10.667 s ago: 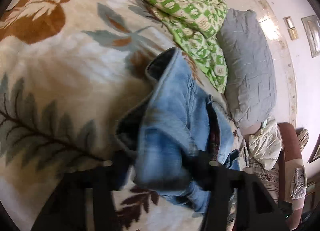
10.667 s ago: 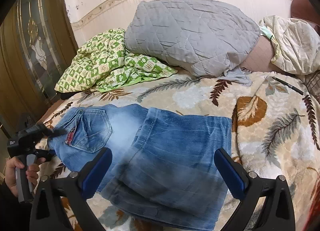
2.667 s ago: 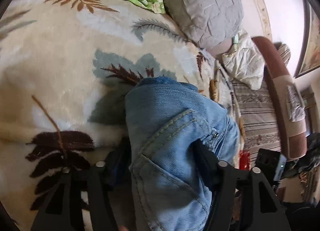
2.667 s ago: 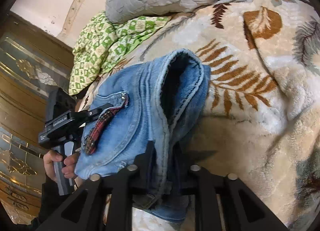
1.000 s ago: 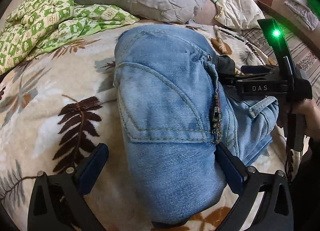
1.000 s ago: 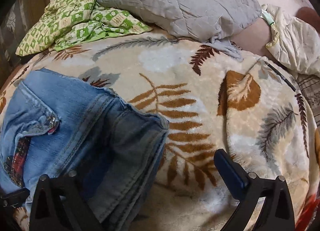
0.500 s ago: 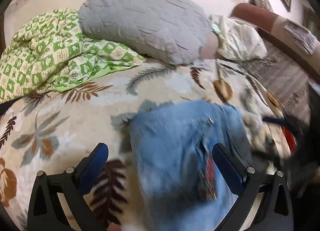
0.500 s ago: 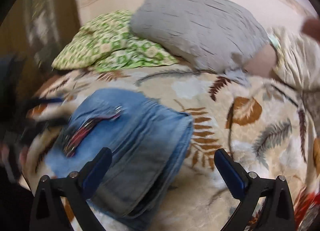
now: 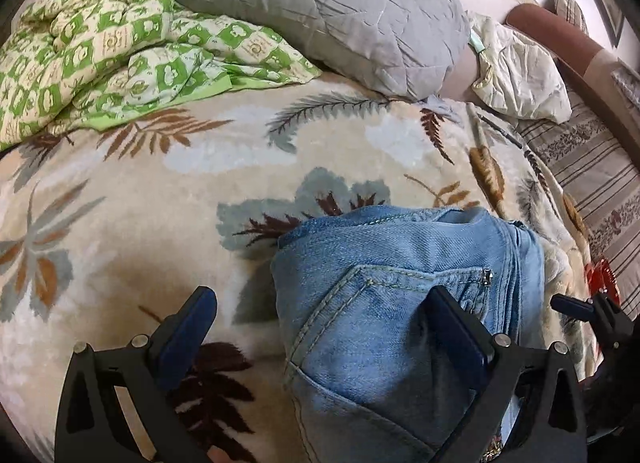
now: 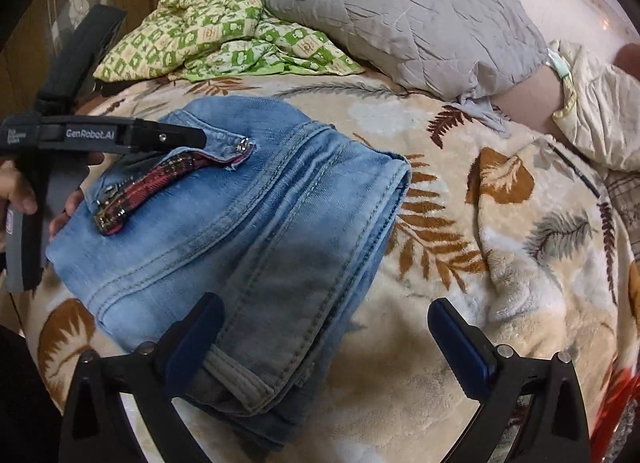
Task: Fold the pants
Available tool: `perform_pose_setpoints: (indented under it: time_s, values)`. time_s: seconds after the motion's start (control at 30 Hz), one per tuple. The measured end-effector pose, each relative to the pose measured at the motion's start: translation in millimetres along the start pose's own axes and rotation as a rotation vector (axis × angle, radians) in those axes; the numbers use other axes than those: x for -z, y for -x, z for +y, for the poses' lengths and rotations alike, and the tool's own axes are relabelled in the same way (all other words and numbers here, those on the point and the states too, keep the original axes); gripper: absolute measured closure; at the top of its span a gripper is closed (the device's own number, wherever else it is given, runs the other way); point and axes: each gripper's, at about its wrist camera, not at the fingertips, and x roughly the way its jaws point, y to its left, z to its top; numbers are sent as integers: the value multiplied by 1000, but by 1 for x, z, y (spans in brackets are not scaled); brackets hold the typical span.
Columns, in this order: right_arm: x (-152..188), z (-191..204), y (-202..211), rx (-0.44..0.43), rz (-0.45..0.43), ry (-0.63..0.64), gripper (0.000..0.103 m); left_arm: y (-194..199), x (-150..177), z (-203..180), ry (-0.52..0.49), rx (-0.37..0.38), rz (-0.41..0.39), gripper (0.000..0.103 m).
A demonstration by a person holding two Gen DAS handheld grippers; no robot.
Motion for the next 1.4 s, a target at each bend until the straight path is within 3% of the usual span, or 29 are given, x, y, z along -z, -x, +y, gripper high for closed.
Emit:
perform_pose_setpoints:
  time_s: [0.17, 0.37, 0.77, 1.03, 1.17, 1.4]
  values:
    - [-3, 2, 15, 33, -17, -19, 0, 17, -5, 4, 40, 46, 3, 0]
    - [-14, 7, 52, 90, -113, -20, 0, 68, -1, 2, 47, 11, -124, 0]
    - [-39, 12, 103, 176, -244, -166, 0, 130, 22, -33, 13, -183, -279, 0]
    - [-34, 11, 121, 208, -285, -280, 0, 137, 47, -56, 41, -218, -305, 0]
    - [-27, 10, 117, 224, -267, -288, 0, 132, 57, -65, 28, -272, -304, 0]
    - [-14, 5, 112, 249, -274, -312, 0, 129, 64, -74, 38, -289, -316, 0]
